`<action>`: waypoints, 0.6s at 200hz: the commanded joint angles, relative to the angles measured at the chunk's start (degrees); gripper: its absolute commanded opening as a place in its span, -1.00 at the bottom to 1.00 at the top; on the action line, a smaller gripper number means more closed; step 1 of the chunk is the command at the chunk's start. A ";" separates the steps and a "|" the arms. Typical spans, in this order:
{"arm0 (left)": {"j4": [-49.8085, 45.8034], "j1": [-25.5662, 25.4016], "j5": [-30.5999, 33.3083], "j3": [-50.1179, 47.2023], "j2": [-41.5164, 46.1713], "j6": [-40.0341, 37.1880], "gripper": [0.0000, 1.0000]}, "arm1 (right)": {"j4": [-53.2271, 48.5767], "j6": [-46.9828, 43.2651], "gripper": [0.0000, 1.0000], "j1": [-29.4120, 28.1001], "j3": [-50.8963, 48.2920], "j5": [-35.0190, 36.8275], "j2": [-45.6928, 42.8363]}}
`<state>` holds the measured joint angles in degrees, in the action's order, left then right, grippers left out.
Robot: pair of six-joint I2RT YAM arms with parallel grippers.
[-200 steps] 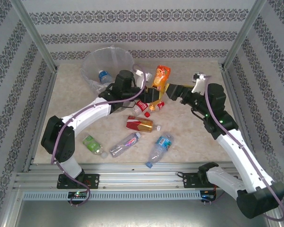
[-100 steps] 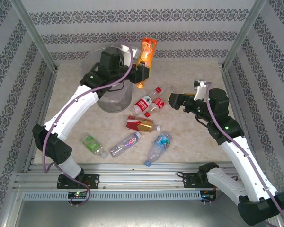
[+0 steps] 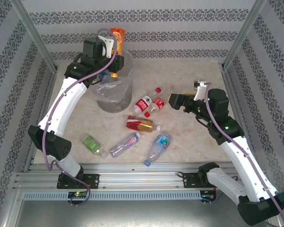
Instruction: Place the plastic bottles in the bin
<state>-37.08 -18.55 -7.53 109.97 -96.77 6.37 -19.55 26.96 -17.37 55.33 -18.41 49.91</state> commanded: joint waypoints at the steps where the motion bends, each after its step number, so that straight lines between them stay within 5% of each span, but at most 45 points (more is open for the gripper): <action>1: 1.04 0.97 -0.79 0.94 -2.22 -0.36 -0.03 | -0.99 -1.21 0.94 0.56 -0.44 1.40 -0.69; 120: 16.78 1.80 -2.42 -11.01 -3.38 7.43 0.21 | -1.29 -1.28 0.94 0.75 -0.82 2.15 -1.26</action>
<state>-25.23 -17.39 -8.99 99.50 -100.42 11.84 -20.84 26.59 -17.34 55.27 -17.39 49.84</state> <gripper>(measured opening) 0.577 0.971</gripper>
